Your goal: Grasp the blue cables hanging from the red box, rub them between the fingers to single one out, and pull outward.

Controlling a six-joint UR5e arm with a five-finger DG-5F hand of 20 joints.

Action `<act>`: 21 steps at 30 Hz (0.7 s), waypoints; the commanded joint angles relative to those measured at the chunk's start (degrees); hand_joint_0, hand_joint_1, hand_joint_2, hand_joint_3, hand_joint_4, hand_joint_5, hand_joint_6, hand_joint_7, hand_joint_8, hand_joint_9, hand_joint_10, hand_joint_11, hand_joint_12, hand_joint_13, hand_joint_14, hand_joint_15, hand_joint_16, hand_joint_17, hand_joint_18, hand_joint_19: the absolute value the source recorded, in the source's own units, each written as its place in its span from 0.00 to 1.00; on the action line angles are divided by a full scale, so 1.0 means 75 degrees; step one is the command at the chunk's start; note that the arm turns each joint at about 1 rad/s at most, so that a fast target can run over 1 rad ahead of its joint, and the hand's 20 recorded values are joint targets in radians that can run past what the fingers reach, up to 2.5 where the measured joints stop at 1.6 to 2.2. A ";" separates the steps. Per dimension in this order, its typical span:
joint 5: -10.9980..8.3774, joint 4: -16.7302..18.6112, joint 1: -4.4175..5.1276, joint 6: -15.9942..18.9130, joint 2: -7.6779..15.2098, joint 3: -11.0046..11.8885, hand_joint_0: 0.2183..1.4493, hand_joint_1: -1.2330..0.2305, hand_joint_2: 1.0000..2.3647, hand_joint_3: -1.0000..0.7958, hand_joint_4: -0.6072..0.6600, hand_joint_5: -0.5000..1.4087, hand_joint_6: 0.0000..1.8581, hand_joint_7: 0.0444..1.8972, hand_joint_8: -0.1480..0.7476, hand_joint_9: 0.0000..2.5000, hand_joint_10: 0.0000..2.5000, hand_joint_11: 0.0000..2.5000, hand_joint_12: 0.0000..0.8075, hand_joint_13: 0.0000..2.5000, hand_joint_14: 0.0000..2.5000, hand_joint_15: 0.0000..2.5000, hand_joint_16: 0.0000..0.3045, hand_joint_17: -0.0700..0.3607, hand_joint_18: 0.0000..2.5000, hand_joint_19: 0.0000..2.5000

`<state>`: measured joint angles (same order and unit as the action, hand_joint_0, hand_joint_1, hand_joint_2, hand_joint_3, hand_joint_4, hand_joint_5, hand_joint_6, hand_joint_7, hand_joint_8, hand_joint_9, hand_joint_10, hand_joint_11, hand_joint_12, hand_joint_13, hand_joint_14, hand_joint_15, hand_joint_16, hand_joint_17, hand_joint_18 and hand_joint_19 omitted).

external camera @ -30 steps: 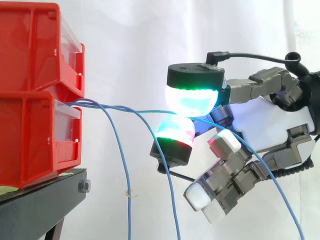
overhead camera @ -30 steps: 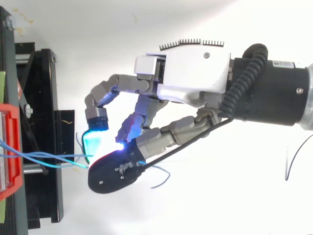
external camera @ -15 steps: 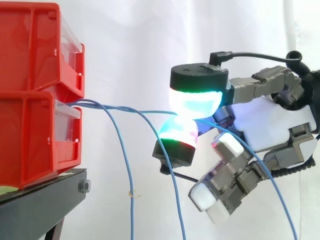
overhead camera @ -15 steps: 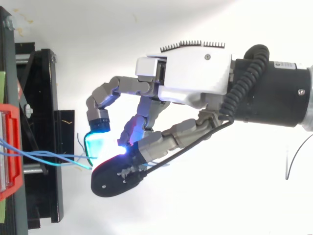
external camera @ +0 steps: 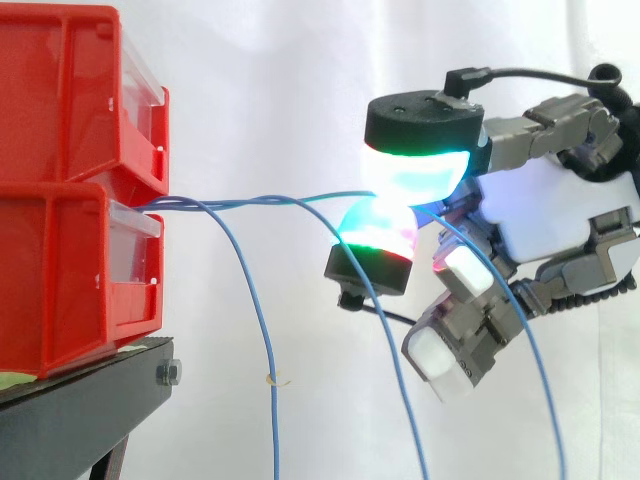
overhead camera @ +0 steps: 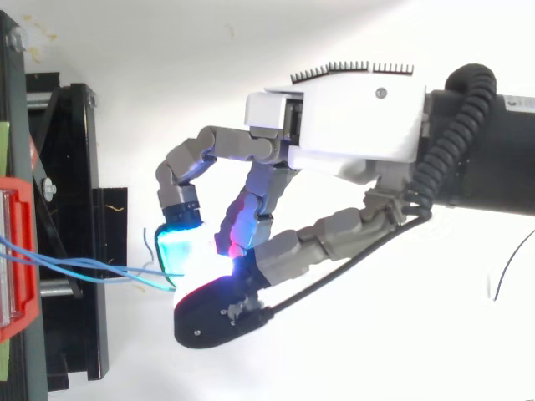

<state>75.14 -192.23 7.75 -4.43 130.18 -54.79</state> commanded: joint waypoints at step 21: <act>-0.0011 0.0236 -0.0037 -0.0921 -0.0037 -0.0324 0.31 0.31 0.01 0.51 0.44 0.25 0.42 0.65 0.49 0.43 0.00 0.05 0.54 0.30 0.00 0.10 0.17 0.43 0.28 0.09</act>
<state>75.04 -191.30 7.44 -11.16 129.90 -56.29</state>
